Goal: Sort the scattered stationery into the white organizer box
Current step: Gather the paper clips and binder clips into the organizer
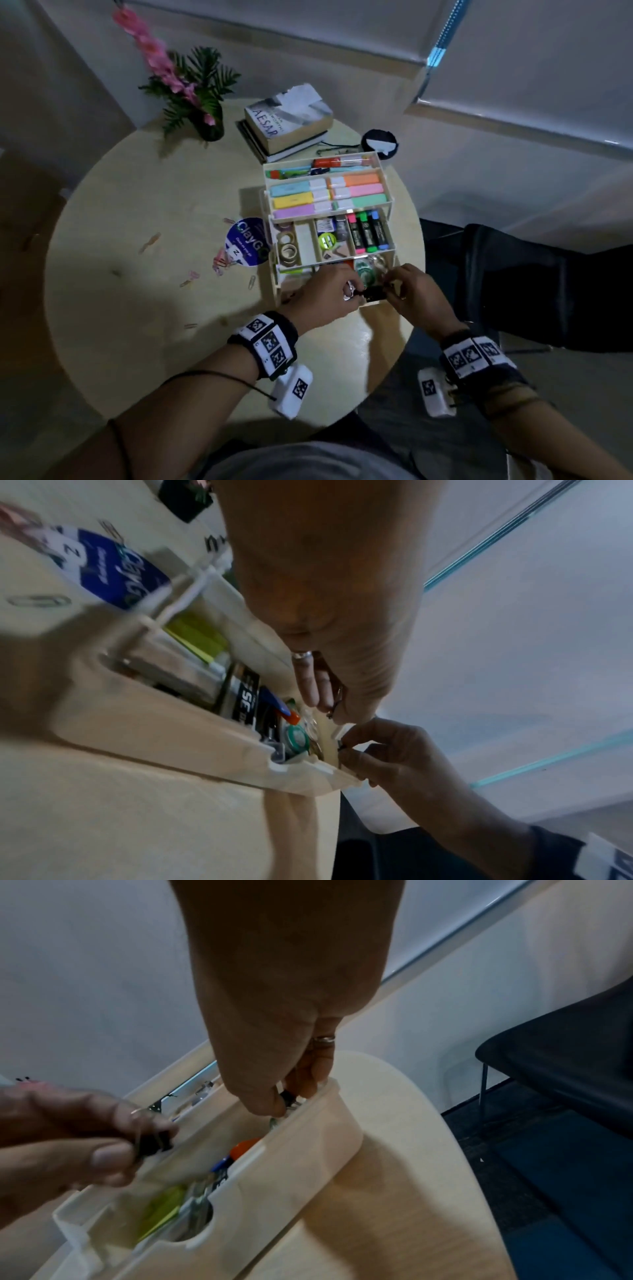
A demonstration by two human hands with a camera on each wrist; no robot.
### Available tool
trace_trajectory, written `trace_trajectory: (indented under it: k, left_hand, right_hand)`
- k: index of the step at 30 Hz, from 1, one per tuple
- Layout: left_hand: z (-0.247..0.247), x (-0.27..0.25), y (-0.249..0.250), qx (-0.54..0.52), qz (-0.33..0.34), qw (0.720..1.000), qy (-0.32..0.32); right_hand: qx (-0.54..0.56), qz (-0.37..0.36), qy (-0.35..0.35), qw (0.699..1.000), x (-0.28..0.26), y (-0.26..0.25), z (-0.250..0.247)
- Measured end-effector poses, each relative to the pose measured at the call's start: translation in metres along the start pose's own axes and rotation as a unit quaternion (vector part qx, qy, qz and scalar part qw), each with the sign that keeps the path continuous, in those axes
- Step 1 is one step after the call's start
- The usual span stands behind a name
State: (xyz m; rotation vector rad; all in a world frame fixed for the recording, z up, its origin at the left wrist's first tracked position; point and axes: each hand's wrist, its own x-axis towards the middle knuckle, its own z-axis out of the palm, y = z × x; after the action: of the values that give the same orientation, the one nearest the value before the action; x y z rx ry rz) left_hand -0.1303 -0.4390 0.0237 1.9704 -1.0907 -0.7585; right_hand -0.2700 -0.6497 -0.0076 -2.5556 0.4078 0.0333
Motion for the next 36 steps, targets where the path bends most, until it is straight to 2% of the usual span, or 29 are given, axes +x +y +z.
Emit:
trace_trajectory:
  k: [10, 13, 16, 24, 26, 29, 33, 36]
  left_hand:
    - [0.046, 0.041, 0.015, -0.031, -0.099, 0.994, 0.021]
    - [0.052, 0.045, 0.013, -0.020, -0.117, 0.993, -0.002]
    - [0.054, 0.044, 0.013, -0.001, -0.118, 0.993, -0.027]
    - [0.037, 0.018, 0.007, -0.025, -0.077, 0.996, -0.034]
    - [0.023, 0.000, 0.001, -0.041, -0.058, 0.997, -0.025]
    - [-0.005, -0.037, -0.020, -0.071, -0.071, 0.995, 0.008]
    - [-0.042, -0.092, -0.070, -0.099, -0.127, 0.985, 0.060]
    - [-0.078, -0.138, -0.119, -0.076, -0.175, 0.975, 0.115]
  right_hand:
    - [0.008, 0.007, -0.043, 0.999, 0.002, 0.010, 0.000]
    - [0.012, 0.012, -0.061, 0.998, 0.005, 0.013, 0.000]
    - [0.044, 0.020, -0.051, 0.997, 0.007, 0.016, -0.001]
    - [0.047, 0.028, 0.016, 0.998, 0.002, 0.001, -0.003]
    - [0.059, 0.012, 0.035, 0.998, 0.003, -0.014, -0.003]
    - [0.073, -0.045, 0.020, 0.996, 0.007, -0.051, 0.006]
    - [0.095, -0.143, -0.064, 0.983, 0.012, -0.116, 0.039]
    - [0.122, -0.182, -0.132, 0.967, 0.015, -0.170, 0.074]
